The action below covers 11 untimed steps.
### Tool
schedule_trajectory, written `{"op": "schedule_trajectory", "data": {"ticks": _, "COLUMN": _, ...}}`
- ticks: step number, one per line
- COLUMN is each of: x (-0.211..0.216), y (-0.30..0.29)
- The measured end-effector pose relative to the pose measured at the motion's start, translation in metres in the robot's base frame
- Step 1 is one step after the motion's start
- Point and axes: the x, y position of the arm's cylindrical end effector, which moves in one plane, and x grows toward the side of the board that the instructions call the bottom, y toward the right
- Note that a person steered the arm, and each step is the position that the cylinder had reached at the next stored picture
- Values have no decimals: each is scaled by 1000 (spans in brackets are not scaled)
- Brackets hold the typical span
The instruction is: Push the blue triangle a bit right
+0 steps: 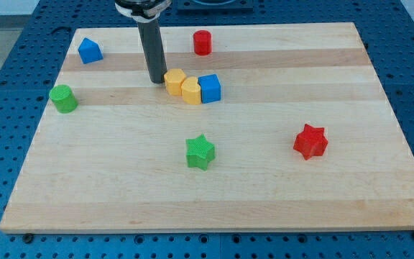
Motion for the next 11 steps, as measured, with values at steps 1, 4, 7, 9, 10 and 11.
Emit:
{"op": "schedule_trajectory", "data": {"ticks": 1, "x": 0, "y": 3}}
{"op": "schedule_trajectory", "data": {"ticks": 4, "x": -1, "y": -7}}
{"op": "schedule_trajectory", "data": {"ticks": 7, "x": -76, "y": -28}}
{"op": "schedule_trajectory", "data": {"ticks": 9, "x": -130, "y": -128}}
{"op": "schedule_trajectory", "data": {"ticks": 10, "x": -123, "y": -189}}
{"op": "schedule_trajectory", "data": {"ticks": 11, "x": -91, "y": -194}}
